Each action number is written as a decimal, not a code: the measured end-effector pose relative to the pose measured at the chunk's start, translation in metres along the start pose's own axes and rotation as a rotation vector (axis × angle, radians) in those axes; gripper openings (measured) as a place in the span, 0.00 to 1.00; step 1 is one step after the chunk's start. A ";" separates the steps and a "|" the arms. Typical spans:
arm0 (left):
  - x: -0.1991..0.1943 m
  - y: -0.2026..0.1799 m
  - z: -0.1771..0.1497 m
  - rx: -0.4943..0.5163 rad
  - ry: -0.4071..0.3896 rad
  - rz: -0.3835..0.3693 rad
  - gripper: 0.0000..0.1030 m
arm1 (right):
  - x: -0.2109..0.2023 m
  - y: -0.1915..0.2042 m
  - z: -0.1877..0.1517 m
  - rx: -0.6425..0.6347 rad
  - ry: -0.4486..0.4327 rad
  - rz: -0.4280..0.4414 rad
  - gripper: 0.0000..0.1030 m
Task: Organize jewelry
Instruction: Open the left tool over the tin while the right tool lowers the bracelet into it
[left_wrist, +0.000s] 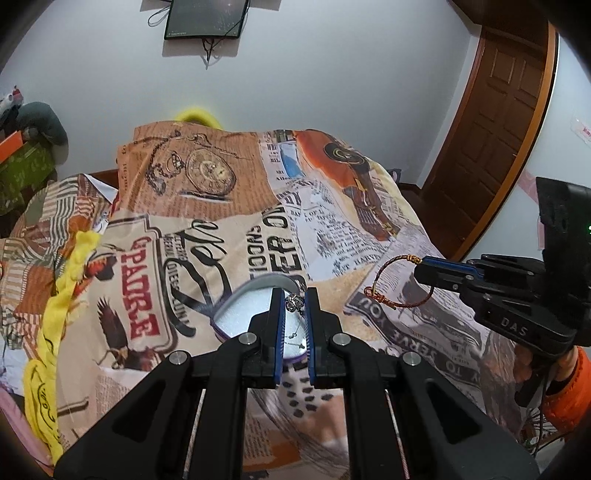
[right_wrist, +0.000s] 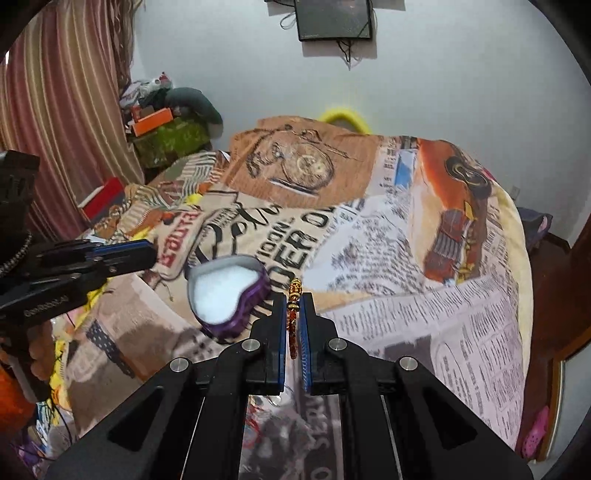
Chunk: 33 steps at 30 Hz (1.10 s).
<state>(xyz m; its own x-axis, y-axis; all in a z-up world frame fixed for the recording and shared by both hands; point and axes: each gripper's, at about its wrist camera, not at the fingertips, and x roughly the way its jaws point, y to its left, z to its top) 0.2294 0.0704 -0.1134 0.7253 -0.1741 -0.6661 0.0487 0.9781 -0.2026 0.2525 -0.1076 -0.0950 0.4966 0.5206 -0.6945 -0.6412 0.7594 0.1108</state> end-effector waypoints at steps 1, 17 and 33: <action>0.001 0.001 0.002 0.003 -0.001 0.002 0.08 | 0.001 0.001 0.002 -0.002 -0.003 0.005 0.06; 0.065 0.025 -0.002 0.006 0.119 -0.011 0.08 | 0.038 0.032 0.022 -0.018 0.020 0.093 0.06; 0.053 0.062 -0.008 -0.019 0.113 0.040 0.13 | 0.079 0.049 0.027 -0.041 0.094 0.077 0.06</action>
<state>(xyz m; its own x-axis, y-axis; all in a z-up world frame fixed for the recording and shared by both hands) 0.2659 0.1209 -0.1670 0.6441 -0.1478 -0.7505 0.0071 0.9823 -0.1873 0.2758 -0.0185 -0.1253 0.3894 0.5364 -0.7487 -0.6993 0.7012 0.1387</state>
